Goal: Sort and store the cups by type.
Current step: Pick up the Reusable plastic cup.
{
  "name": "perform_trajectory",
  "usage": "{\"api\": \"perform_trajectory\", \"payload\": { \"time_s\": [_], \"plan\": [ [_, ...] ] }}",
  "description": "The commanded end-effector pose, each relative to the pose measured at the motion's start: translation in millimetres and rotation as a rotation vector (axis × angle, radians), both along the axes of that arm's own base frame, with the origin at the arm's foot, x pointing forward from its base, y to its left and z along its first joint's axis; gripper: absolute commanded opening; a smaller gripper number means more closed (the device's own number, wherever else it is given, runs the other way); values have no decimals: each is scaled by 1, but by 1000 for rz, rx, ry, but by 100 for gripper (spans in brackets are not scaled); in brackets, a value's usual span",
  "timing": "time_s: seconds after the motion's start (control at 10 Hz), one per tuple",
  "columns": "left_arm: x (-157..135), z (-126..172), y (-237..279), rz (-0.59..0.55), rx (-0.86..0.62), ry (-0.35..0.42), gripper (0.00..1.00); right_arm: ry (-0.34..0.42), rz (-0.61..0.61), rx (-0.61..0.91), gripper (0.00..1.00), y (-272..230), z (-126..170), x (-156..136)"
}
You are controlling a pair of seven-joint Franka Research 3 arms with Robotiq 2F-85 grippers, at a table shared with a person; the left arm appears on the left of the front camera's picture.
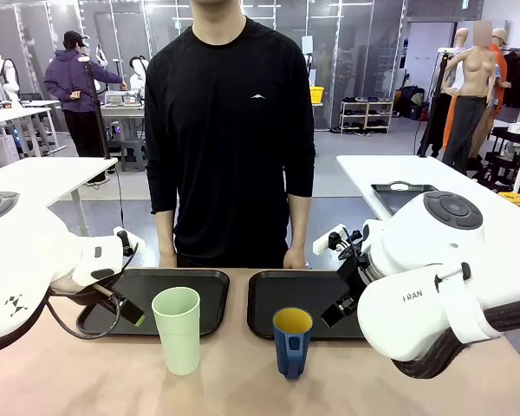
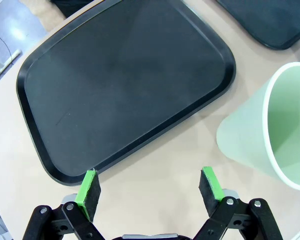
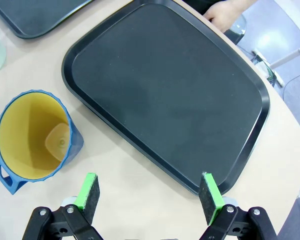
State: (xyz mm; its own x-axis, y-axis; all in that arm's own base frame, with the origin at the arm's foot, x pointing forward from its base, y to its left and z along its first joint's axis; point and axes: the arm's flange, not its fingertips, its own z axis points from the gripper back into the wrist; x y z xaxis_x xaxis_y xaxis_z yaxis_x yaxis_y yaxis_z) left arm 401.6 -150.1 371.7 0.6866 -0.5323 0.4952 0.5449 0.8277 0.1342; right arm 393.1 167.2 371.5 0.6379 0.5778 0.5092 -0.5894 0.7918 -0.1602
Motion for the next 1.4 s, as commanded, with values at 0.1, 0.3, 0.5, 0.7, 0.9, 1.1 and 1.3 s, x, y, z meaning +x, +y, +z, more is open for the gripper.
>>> {"api": "perform_trajectory", "payload": {
  "time_s": [0.1, 0.3, 0.5, 0.7, 0.9, 1.1, 1.3],
  "plan": [
    [-13, 24, -4, -2, -5, -51, 100, -37, -37, -29, 100, 4, 30, -17],
    [-34, 67, -15, 17, -4, -130, 100, -102, -81, -66, 100, 5, 80, -40],
    [-55, 101, -24, 21, -9, -205, 100, -159, -84, -85, 100, 6, 120, -61],
    [-74, 120, -32, -19, -4, -270, 100, -200, -81, -122, 100, 9, 138, -79],
    [-83, 123, -38, -62, 12, -286, 100, -234, -63, -147, 100, 11, 142, -86],
    [-88, 125, -40, -69, 45, -297, 100, -244, -61, -164, 100, 12, 144, -89],
    [-88, 126, -40, -76, 67, -299, 100, -258, -49, -172, 100, 8, 143, -89]
  ]
}}
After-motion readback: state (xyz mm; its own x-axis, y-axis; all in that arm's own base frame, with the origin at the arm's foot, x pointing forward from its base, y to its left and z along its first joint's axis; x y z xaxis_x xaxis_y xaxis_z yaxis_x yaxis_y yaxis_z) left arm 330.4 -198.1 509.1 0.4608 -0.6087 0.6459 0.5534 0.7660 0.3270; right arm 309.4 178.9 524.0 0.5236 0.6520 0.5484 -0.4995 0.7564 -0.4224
